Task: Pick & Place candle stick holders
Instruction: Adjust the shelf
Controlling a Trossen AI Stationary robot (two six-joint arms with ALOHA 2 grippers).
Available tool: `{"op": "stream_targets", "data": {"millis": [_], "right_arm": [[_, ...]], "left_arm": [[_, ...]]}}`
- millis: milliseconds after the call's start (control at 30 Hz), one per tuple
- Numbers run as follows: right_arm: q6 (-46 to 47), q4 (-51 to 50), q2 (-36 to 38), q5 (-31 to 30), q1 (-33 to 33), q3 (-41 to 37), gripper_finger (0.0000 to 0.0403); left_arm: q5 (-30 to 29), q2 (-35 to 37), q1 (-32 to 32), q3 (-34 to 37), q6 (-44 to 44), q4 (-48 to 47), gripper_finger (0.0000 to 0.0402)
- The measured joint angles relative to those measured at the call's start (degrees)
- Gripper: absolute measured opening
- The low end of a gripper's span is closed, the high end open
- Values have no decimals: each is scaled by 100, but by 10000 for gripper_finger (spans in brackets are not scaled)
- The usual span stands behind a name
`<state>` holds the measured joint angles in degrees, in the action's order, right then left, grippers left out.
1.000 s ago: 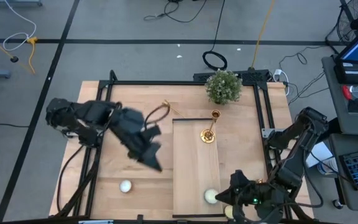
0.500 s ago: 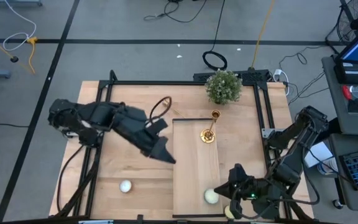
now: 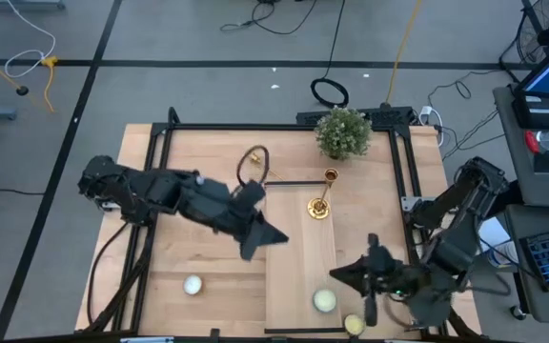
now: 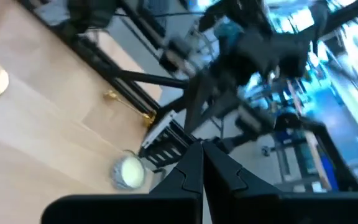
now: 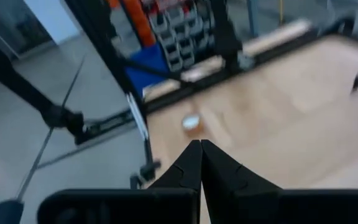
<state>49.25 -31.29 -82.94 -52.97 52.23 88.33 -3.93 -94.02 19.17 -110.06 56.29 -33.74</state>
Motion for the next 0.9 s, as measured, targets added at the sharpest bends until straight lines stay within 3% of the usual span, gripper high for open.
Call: {"op": "stream_targets", "data": {"millis": [167, 300, 433, 500, 733, 900], "right_arm": [[-750, 293, 300, -629, 111, 0, 0], [-1023, 59, 529, -865, 109, 0, 0], [-930, -500, 809, -823, 1, 0, 0], [-784, -934, 964, -829, -30, 0, 0], [-19, -2369, 1490, -711, -228, 0, 0], [114, -2844, 1638, -703, -240, -2, 0]], "left_arm": [[413, -343, 47, 0, -1244, 468, 14], [44, -427, -22, 0, -1676, 139, 3], [-1030, -431, -402, 0, -983, -163, 10], [-1293, -428, -629, 0, -762, -175, 8], [-945, -428, -1178, 0, -298, -302, 8], [-1176, -426, -1476, 0, 122, -1076, 4]]}}
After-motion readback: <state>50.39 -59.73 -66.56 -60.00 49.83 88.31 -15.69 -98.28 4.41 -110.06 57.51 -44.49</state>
